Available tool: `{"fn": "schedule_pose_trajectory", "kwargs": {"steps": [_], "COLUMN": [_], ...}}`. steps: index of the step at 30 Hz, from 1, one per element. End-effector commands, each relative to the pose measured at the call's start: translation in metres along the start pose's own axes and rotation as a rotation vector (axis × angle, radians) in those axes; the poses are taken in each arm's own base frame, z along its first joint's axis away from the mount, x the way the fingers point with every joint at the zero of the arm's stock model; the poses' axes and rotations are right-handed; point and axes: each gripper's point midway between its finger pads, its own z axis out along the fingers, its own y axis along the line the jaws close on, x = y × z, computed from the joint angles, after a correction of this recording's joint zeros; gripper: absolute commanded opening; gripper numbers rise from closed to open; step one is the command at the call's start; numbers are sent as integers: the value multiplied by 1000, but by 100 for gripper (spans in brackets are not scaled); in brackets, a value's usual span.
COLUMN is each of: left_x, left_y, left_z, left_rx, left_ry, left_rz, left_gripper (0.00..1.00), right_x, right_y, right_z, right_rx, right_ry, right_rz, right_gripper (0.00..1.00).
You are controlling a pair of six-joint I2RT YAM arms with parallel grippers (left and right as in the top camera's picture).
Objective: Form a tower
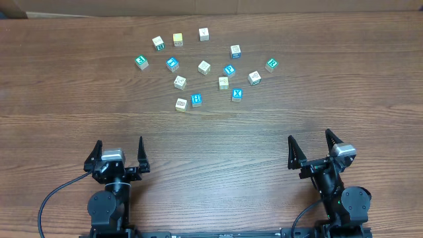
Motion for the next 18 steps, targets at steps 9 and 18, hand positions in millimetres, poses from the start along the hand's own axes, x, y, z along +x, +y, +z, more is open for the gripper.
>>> {"fn": "schedule_pose_trajectory", "kwargs": {"steps": [9,18], "left_x": [-3,-3], "left_y": [5,5], "left_z": [-2,-2], "left_rx": [-21,-21], "left_ry": [3,3], "left_rz": [18,18], "left_gripper": [100,99], "right_x": [-2,-79], "right_y": [20,25], "right_z": [-2,-29], "right_rx": [-118,-41], "right_ry": [-2,26], "right_rz": [18,74], "right_gripper": [100,100]}}
